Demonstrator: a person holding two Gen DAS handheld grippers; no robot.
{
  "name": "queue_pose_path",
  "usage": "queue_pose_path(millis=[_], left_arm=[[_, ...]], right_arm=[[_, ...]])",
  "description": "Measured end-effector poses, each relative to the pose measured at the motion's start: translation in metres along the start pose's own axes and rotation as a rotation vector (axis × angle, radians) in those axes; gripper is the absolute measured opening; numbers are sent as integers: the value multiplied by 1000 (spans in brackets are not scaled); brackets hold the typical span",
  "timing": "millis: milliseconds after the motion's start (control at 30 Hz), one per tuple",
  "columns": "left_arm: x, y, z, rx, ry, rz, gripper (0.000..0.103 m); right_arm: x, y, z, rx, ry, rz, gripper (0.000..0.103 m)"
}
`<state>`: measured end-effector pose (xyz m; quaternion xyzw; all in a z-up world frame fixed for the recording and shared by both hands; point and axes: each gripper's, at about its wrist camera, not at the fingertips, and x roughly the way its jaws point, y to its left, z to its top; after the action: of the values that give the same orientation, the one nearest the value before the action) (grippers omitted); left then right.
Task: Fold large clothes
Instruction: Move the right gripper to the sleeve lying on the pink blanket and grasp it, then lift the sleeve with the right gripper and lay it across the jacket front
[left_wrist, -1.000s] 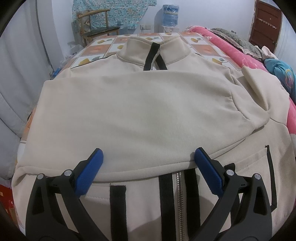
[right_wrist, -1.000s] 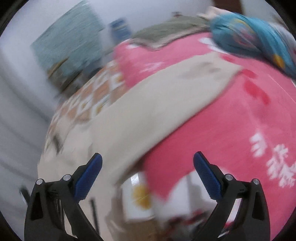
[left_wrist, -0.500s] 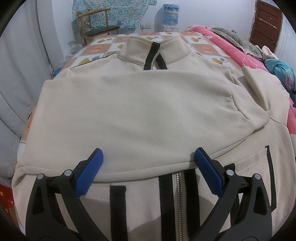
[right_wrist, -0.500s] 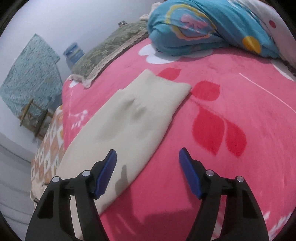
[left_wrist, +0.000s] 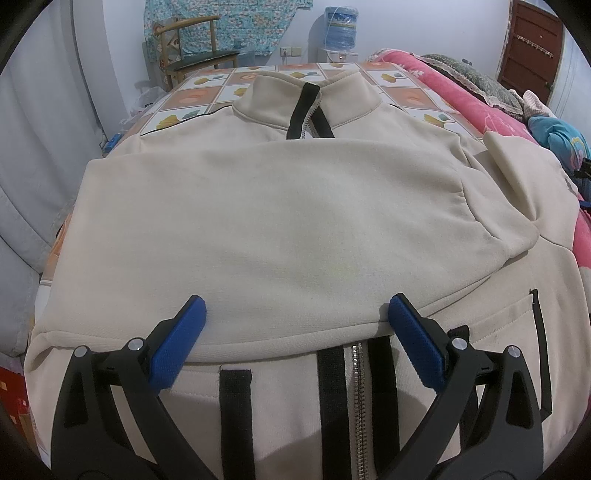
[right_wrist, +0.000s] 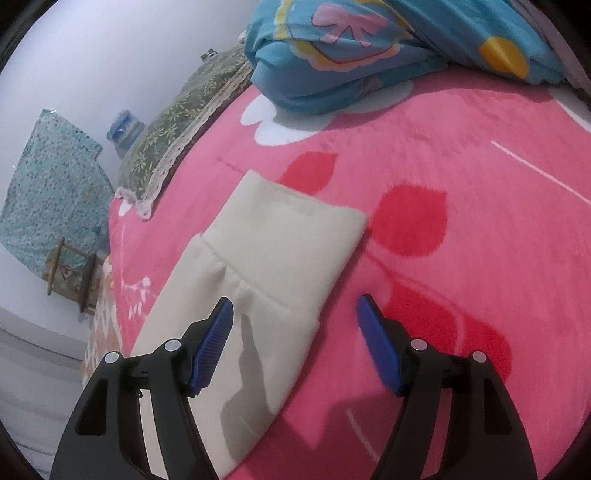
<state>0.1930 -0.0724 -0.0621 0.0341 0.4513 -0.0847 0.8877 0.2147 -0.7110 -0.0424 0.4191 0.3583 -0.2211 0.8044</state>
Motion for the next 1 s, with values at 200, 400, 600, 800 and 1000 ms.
queue_pose_path(millis=[200, 400, 600, 800, 1000], left_arm=[[0, 0, 0, 1, 1, 0, 96], [0, 0, 0, 1, -1, 0, 96], [0, 0, 0, 3, -4, -2, 96], [-1, 0, 0, 9, -4, -7, 96], [-16, 12, 3, -18, -14, -49, 96]], right_arm=[[4, 7, 4, -21, -15, -56, 65], [0, 10, 1, -26, -37, -98, 44], [-9, 19, -3, -33, -56, -83, 20], [-47, 33, -7, -54, -113, -4, 16], [-103, 68, -15, -135, -172, 116, 15]])
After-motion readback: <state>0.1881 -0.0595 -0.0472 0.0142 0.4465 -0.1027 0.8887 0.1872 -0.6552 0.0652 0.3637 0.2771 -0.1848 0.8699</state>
